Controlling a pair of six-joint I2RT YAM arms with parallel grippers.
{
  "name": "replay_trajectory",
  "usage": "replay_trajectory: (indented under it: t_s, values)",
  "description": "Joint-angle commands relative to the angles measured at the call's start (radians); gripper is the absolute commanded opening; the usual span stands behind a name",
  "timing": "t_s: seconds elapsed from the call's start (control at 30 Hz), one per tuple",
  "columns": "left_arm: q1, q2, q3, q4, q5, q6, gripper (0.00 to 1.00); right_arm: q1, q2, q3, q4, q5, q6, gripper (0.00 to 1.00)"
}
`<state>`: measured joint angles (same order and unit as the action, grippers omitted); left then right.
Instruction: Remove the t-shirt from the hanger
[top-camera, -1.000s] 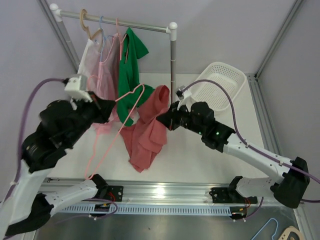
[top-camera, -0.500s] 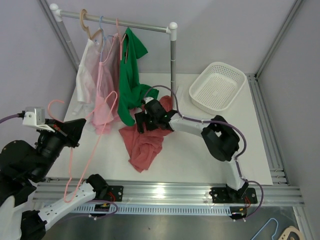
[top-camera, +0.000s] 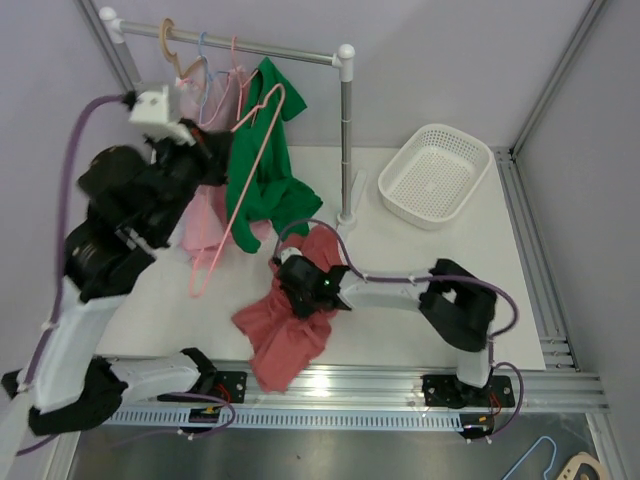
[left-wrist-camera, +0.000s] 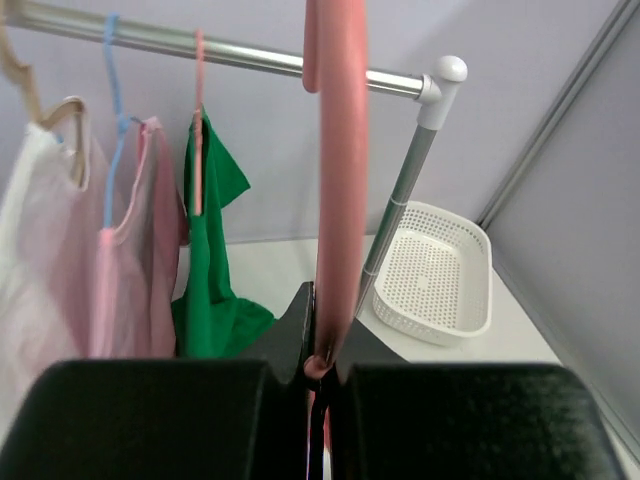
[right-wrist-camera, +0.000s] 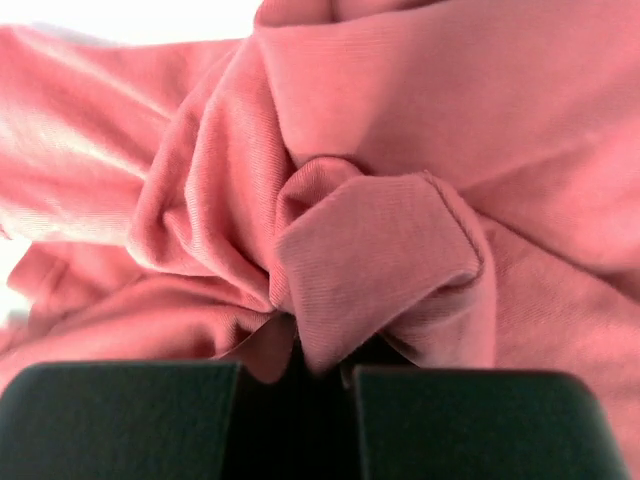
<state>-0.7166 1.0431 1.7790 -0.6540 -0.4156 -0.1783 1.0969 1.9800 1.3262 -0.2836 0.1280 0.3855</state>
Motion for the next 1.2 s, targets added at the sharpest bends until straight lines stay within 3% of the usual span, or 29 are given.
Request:
replay_trajectory:
  t_s: [0.0, 0.07, 0.1, 0.17, 0.2, 0.3, 0.33, 0.4, 0.5, 0.6, 0.7, 0.87, 1.1, 1.13, 1.17]
  values:
    - [0.022, 0.15, 0.082, 0.082, 0.035, 0.063, 0.01, 0.102, -0.284, -0.123, -0.14, -0.091, 0.09, 0.0]
    - [0.049, 0.193, 0.092, 0.144, 0.107, 0.083, 0.01, 0.104, -0.432, -0.124, -0.205, -0.045, 0.099, 0.0]
    - [0.058, 0.237, 0.1, 0.158, 0.124, 0.083, 0.01, 0.078, -0.545, -0.099, -0.321, 0.049, 0.105, 0.0]
    - [0.069, 0.284, 0.143, 0.189, 0.118, 0.106, 0.01, 0.017, -0.622, 0.023, -0.454, 0.128, 0.102, 0.0]
    - [0.071, 0.308, 0.157, 0.195, 0.112, 0.115, 0.01, -0.024, -0.679, 0.068, -0.547, 0.177, 0.092, 0.0]
    - [0.071, 0.411, 0.258, 0.201, 0.091, 0.149, 0.01, -0.242, -0.725, 0.229, -0.597, 0.156, 0.029, 0.0]
    - [0.071, 0.467, 0.308, 0.202, 0.09, 0.161, 0.01, -0.346, -0.716, 0.275, -0.6, 0.133, -0.002, 0.0]
    - [0.071, 0.526, 0.421, 0.182, 0.066, 0.175, 0.01, -0.42, -0.673, 0.443, -0.62, 0.117, -0.039, 0.0]
    - [0.078, 0.604, 0.468, 0.213, 0.032, 0.233, 0.01, -0.552, -0.538, 0.684, -0.634, 0.104, -0.079, 0.0]
    - [0.112, 0.652, 0.499, 0.218, 0.087, 0.218, 0.01, -0.679, -0.377, 0.877, -0.606, 0.062, -0.086, 0.0]
    - [0.134, 0.702, 0.522, 0.211, 0.112, 0.206, 0.01, -0.793, -0.256, 0.978, -0.542, 0.028, -0.077, 0.0]
    - [0.154, 0.765, 0.531, 0.244, 0.129, 0.204, 0.01, -0.937, -0.153, 0.92, -0.317, 0.012, -0.062, 0.0]
    - [0.181, 0.865, 0.585, 0.26, 0.176, 0.198, 0.01, -0.994, -0.046, 0.929, -0.278, 0.139, -0.065, 0.0]
    - [0.183, 0.88, 0.585, 0.26, 0.175, 0.198, 0.01, -1.0, -0.041, 0.926, -0.282, 0.127, -0.053, 0.5]
    - [0.187, 0.884, 0.586, 0.263, 0.17, 0.195, 0.01, -1.003, -0.035, 0.933, -0.301, 0.111, -0.054, 0.8]
